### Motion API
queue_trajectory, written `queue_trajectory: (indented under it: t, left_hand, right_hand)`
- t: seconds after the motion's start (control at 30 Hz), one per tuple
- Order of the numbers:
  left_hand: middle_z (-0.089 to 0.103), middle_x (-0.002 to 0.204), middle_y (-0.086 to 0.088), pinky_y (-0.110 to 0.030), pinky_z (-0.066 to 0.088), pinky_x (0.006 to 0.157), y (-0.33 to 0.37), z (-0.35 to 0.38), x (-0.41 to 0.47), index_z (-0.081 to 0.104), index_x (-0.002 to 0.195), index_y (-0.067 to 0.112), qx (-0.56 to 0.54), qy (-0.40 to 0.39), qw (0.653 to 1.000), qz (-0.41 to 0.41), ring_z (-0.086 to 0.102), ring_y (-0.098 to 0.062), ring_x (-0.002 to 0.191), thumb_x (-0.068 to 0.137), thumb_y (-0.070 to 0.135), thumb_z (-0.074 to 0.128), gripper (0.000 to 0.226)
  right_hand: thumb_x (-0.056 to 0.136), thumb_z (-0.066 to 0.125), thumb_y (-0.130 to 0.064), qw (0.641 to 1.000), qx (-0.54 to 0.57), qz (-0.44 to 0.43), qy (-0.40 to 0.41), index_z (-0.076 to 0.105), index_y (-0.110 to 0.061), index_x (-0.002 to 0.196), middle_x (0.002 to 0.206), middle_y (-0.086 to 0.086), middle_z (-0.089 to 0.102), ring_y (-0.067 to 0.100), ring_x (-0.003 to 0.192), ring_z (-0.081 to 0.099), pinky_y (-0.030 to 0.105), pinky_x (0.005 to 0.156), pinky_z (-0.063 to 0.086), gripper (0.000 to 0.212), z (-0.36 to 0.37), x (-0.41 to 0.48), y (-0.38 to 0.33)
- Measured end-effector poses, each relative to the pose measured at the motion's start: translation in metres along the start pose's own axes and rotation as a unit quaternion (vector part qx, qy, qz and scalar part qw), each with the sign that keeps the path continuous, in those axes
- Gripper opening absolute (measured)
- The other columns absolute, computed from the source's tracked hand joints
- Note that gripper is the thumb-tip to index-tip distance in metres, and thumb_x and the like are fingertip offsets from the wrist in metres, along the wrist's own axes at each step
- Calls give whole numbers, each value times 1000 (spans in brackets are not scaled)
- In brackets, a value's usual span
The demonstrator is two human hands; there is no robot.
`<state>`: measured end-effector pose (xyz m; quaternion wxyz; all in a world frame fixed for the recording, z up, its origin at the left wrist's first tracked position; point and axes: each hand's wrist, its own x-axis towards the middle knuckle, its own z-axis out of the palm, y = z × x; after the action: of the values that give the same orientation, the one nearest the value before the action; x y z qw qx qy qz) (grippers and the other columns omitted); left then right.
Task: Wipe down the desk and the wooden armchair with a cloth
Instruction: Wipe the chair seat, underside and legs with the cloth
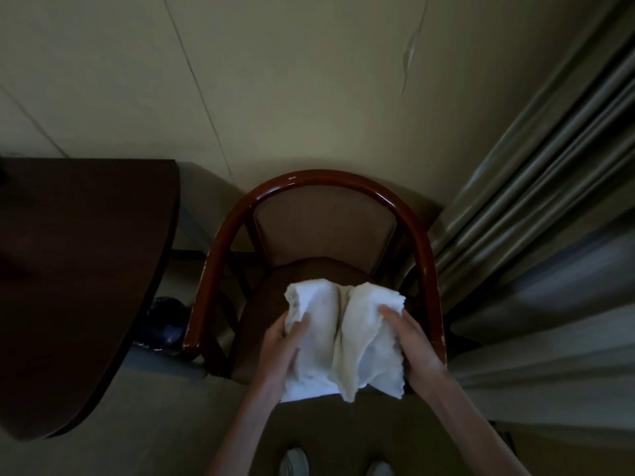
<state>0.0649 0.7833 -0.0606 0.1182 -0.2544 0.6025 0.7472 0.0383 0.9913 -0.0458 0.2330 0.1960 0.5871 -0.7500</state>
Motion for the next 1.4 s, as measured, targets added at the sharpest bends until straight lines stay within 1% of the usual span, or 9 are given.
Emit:
queue_trajectory:
  t: [0.13, 0.2, 0.33, 0.47, 0.6, 0.7, 0.97, 1.2, 1.4]
  left_hand:
    - [70, 108, 3, -46, 52, 85, 26, -19, -1, 68, 102, 43, -65, 3, 997, -42, 64, -25, 103, 56, 59, 82, 50]
    - [67, 119, -3, -52, 52, 92, 36, -27, 2, 63, 117, 38, -87, -61, 993, -46, 63, -30, 110, 58, 57, 81, 64]
    - [73, 110, 0, -33, 59, 71, 58, -26, 1, 66, 114, 34, -82, -147, 985, -32, 70, -21, 101, 75, 44, 68, 41]
    - [75, 103, -4, -35, 59, 68, 60, -17, 7, 62, 117, 26, -114, -168, 976, -76, 72, -23, 94, 77, 38, 63, 42]
    - [74, 105, -8, -39, 58, 72, 52, -2, 5, 75, 104, 25, -154, -196, 962, -112, 72, -26, 94, 66, 40, 78, 41]
    - [73, 109, -7, -38, 57, 77, 45, 10, 0, 73, 110, 26, -112, -204, 966, -113, 71, -25, 98, 74, 40, 76, 38]
    - [63, 81, 14, -22, 46, 68, 38, -6, 5, 62, 85, 38, 193, -42, 978, 70, 61, 2, 75, 76, 59, 56, 24]
    - [68, 118, 1, -47, 56, 83, 0, -16, 19, 60, 121, 40, -8, -103, 988, -115, 66, -25, 106, 75, 60, 69, 51]
    - [64, 128, -7, -57, 46, 101, -12, -3, 53, 54, 132, 30, -55, -201, 969, -130, 61, -31, 117, 78, 42, 77, 60]
  right_hand:
    - [91, 36, -66, 943, -104, -71, 309, 57, -27, 130, 137, 5, 56, 28, 126, 50, 41, 111, 30, 59, 3, 9, 7]
    - [100, 37, -50, 975, -144, -26, 164, 54, -32, 126, 135, 7, 56, 32, 129, 48, 48, 111, 33, 36, -7, 9, -1]
    - [97, 54, -35, 956, -224, -37, 188, 36, -24, 141, 131, -1, 50, 23, 122, 50, 44, 105, 42, 49, -33, 26, 4]
    - [86, 62, -50, 979, -150, -54, 128, 29, -28, 145, 144, 3, 42, 16, 122, 46, 25, 91, 43, 72, 12, 4, 15]
    - [71, 70, -67, 995, 18, 29, -90, 21, -34, 150, 154, 7, 35, 34, 135, 42, 59, 110, 32, 99, 33, -2, 29]
    - [86, 63, -53, 964, 147, 55, -217, 37, -21, 146, 146, 19, 44, 41, 132, 45, 56, 107, 38, 73, 33, -3, 26]
    - [77, 79, -31, 989, 106, 49, -94, 51, -25, 131, 120, 9, 67, 34, 107, 67, 47, 82, 57, 62, 32, 1, 33]
    - [77, 79, -34, 995, 60, 35, -69, 55, -58, 113, 112, -3, 70, 29, 100, 70, 48, 77, 58, 49, 39, 2, 33]
    - [85, 70, -26, 997, 52, 46, -37, 47, -41, 128, 110, 5, 71, 30, 96, 71, 42, 70, 59, 51, 13, -2, 22]
